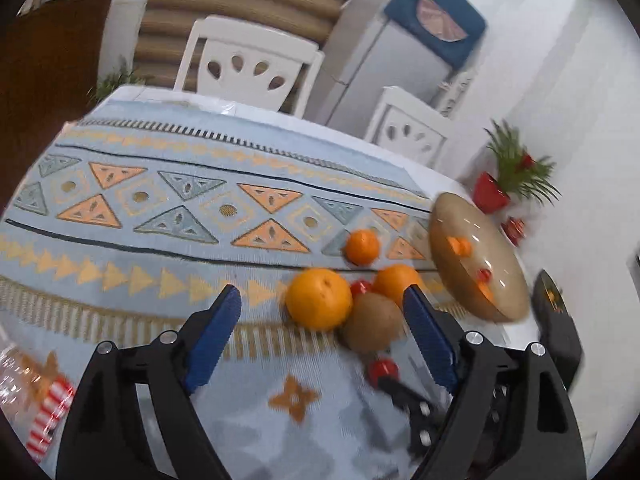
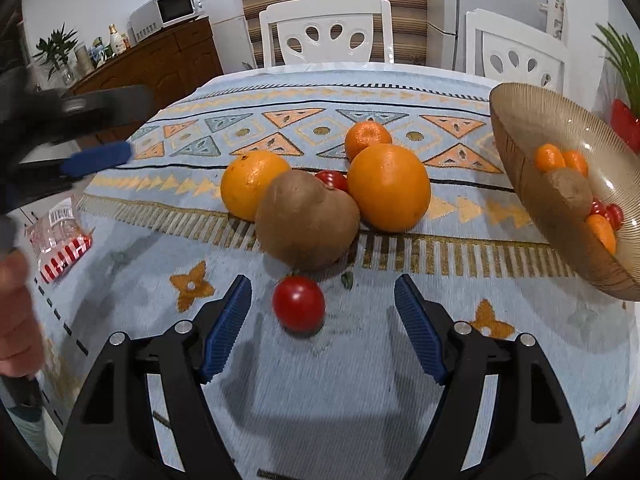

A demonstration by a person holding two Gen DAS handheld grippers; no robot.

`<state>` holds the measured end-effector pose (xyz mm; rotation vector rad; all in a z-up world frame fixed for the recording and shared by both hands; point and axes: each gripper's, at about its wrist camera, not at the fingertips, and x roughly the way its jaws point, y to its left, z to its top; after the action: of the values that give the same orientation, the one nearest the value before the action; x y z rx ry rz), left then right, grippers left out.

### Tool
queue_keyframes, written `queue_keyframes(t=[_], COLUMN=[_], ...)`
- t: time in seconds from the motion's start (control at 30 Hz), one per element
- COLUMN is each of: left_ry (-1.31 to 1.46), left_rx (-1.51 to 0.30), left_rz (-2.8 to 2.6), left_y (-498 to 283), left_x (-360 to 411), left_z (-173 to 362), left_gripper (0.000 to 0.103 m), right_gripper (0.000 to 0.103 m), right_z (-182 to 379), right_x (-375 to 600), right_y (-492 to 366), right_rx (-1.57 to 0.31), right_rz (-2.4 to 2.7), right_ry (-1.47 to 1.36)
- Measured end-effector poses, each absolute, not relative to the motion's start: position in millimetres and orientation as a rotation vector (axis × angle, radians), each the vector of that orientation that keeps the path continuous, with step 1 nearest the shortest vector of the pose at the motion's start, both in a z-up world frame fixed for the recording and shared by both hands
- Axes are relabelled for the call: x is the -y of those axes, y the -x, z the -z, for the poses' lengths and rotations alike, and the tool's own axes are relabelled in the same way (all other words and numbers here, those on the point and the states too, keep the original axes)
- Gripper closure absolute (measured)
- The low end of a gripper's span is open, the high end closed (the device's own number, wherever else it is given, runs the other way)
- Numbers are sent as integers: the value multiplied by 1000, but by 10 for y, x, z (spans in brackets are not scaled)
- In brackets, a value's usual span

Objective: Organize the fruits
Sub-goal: 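Grasp a red tomato with the right tool while the left tool grasps a large orange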

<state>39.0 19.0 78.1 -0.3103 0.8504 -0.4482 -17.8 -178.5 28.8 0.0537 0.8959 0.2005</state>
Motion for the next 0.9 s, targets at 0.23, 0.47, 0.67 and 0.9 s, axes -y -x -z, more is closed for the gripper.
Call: queue_keyframes(t=[0.23,0.47,0.67,0.9], left_ry=[338,372,361,365], left_rx=[-923,-914,-928,-943], left_rz=[483,510,516,544], left_y=[-735,-781,-829,-840], left_x=[57,54,132,154], left_z=[-328,-84,-43,-24], left_gripper=[22,21,19,42], right_gripper=[28,35,50,74], right_z=[-190,-121,-100,-125], right_x=[1783,1676,1601,1613], right_y=[52,80,49,102], right_rx=[-910,-947,-941,-918], right_rz=[-234,-279,-241,-253], right_ry=[-61,-10,36,25])
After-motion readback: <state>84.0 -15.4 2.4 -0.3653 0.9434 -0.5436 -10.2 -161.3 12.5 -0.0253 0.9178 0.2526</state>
